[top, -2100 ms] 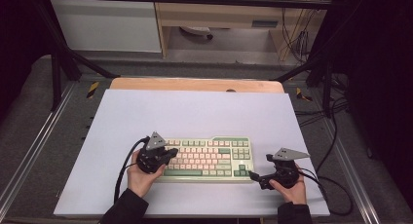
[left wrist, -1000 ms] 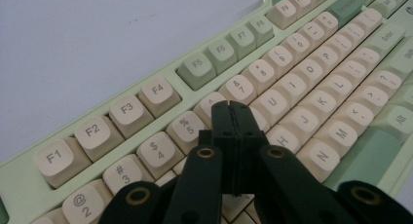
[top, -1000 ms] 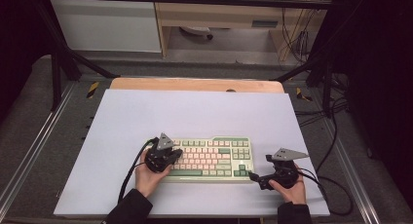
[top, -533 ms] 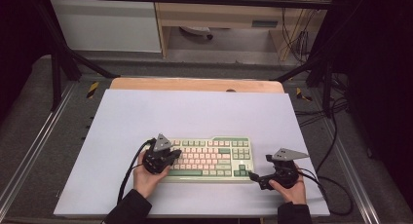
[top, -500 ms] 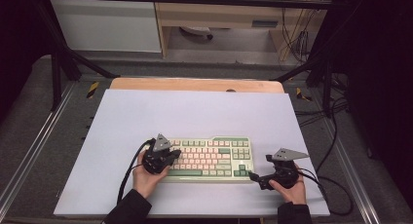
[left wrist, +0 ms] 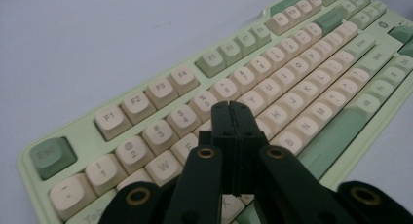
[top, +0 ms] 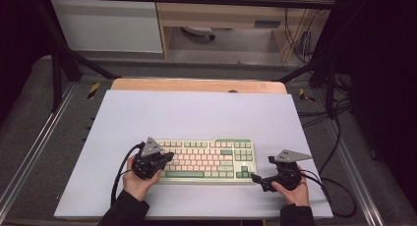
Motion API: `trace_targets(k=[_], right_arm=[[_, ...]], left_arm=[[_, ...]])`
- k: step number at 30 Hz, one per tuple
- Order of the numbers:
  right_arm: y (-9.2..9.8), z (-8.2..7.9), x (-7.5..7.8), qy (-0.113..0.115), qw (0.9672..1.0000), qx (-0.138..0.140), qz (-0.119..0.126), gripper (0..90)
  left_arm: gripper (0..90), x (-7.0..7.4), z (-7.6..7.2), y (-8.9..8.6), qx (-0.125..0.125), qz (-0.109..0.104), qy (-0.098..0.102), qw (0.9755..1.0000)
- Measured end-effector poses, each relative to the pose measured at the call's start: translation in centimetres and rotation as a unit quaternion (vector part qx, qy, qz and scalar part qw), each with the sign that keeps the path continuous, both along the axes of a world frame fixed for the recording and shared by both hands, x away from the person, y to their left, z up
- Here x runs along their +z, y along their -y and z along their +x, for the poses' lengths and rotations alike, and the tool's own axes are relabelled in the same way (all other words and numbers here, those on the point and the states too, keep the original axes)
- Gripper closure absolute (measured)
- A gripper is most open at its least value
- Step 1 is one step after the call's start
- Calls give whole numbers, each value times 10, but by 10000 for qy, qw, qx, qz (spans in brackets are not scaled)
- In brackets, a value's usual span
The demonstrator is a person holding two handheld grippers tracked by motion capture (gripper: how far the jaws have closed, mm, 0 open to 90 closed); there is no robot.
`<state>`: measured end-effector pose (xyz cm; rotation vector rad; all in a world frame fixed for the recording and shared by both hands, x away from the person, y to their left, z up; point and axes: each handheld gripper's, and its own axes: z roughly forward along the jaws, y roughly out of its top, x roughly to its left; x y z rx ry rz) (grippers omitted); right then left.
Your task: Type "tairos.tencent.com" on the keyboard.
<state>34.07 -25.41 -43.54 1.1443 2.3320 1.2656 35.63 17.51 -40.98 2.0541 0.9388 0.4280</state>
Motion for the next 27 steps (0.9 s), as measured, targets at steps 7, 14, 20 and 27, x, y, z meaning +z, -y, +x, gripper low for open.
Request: trace_targets(k=[7, 14, 20, 27], right_arm=[[0, 0, 0, 7, 10000, 6, -8, 8], [1, 0, 0, 17, 10000, 12, -14, 8], [0, 0, 0, 6, 10000, 1, -14, 8], [0, 0, 0, -3, 10000, 8, -17, 9]], left_arm=[[900, 2, -2, -16, 147, -13, 12, 9999], [900, 2, -4, -27, 246, -31, -11, 9997], [900, -2, -4, -33, 300, 32, -62, 9995], [900, -9, -1, -30, 277, 164, -146, 9994]])
